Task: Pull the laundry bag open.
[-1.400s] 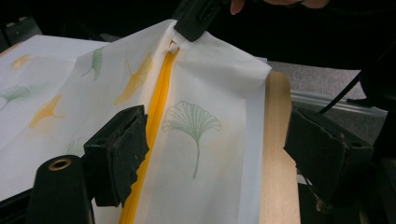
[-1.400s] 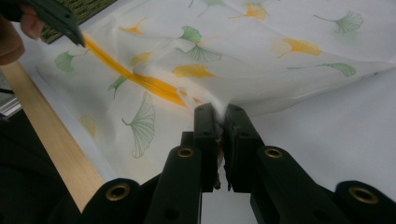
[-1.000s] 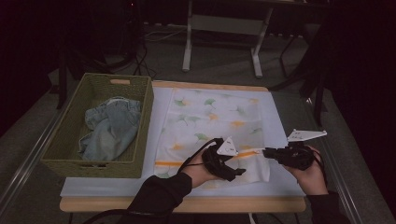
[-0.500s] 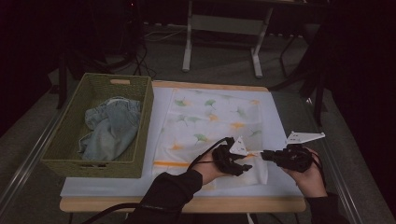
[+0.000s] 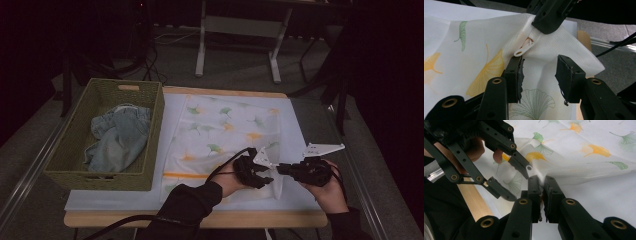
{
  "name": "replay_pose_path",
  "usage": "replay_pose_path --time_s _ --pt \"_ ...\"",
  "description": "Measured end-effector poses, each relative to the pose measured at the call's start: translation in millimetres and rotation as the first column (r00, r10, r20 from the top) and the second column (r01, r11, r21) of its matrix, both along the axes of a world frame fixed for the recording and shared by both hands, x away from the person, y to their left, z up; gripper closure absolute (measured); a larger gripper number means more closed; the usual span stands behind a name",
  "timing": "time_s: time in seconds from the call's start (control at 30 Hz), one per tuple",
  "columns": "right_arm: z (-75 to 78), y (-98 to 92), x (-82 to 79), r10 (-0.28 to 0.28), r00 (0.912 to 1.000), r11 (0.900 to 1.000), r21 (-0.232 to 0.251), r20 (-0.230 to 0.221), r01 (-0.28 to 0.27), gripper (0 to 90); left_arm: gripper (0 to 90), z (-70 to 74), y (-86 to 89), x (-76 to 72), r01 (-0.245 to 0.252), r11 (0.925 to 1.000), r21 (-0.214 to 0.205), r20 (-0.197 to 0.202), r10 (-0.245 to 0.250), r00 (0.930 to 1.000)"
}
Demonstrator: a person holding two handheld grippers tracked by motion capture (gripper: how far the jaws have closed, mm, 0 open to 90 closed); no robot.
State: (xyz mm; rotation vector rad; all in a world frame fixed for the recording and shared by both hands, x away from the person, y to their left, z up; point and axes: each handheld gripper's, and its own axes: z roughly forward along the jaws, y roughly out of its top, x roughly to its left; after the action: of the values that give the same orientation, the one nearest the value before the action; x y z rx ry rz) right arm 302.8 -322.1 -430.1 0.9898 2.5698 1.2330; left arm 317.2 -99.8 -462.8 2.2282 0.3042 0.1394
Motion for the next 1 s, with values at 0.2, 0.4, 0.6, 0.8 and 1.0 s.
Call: replay_pose_path --time_s 0.2,0.4,0.6,0.8,1.0 --pt "-0.1 2.7 -1.8 0.012 0.9999 0.9999 -0.005 -0.003 -0.013 84.4 56.5 2.7 8.2 0.0 -0.018 0.9998 0.002 0.016 0.018 0.9997" --pt "0.3 6.1 -2.3 0.021 0.9998 0.9997 -0.01 -0.003 -0.021 84.3 56.3 5.5 11.4 -2.9 -0.005 1.0 -0.004 0.052 0.005 0.9986" --pt "-0.1 7.2 -1.4 0.023 0.9997 0.9996 -0.018 -0.005 -0.024 84.3 56.4 8.5 5.2 -5.0 0.028 0.9995 0.011 0.055 -0.029 0.998" --pt "-1.8 6.0 -1.3 0.018 0.9998 0.9997 -0.015 -0.01 -0.018 84.3 56.3 7.1 5.5 -5.6 0.023 0.9997 0.003 0.074 -0.023 0.997" --pt "-2.2 6.2 -0.9 0.021 0.9997 0.9997 -0.013 -0.012 -0.021 84.3 54.4 7.1 5.4 -5.1 0.027 0.9983 0.051 0.091 -0.032 0.9953"
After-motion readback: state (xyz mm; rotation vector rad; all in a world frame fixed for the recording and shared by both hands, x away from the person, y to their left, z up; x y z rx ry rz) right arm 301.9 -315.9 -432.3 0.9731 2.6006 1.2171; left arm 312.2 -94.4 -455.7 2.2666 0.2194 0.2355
